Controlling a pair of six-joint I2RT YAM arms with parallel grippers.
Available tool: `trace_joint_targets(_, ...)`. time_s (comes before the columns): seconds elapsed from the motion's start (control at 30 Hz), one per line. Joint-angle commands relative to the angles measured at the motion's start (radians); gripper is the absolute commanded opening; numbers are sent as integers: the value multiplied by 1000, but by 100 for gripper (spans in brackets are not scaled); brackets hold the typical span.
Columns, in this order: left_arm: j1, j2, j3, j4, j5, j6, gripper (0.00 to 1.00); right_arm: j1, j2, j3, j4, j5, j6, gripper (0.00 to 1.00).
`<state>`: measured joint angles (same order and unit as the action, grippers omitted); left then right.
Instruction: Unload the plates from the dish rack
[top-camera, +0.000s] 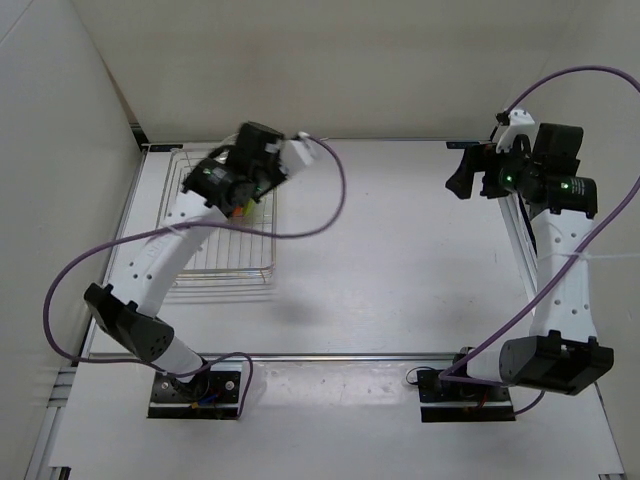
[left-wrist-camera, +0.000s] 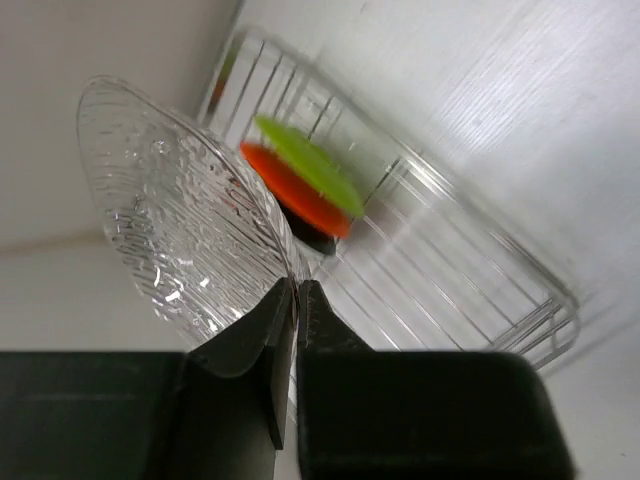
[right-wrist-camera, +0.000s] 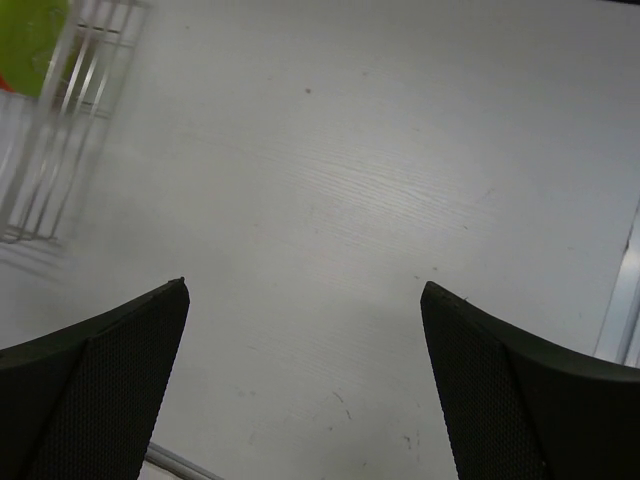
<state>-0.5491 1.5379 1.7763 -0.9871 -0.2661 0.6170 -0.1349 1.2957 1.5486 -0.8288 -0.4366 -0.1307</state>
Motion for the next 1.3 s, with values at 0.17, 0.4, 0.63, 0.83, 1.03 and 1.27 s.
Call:
trace_joint_targets(0.17,-551,-96,-225,195,-530,269,11,3,90,238,-56,-358,26,100)
trace_joint_targets(0.4,-776,-98,-434,393,-666,557,11,101,125,294,-111,-328,-81,94)
trace_joint_targets(0.63,-868,-41,-394,462,-642,616,11,261,66,202,-69,-234,-165,91)
trace_joint_targets(0.83,-904,1,-344,475,-651,629,11,357,88,223,-96,-185,-211,87)
trace_joint_targets(1.03,-904,21,-324,475,-642,647,11,406,108,223,-96,-175,-211,83)
trace_joint_targets(1.27,-904,39,-295,499,-642,656,11,416,117,192,-76,-157,-193,41)
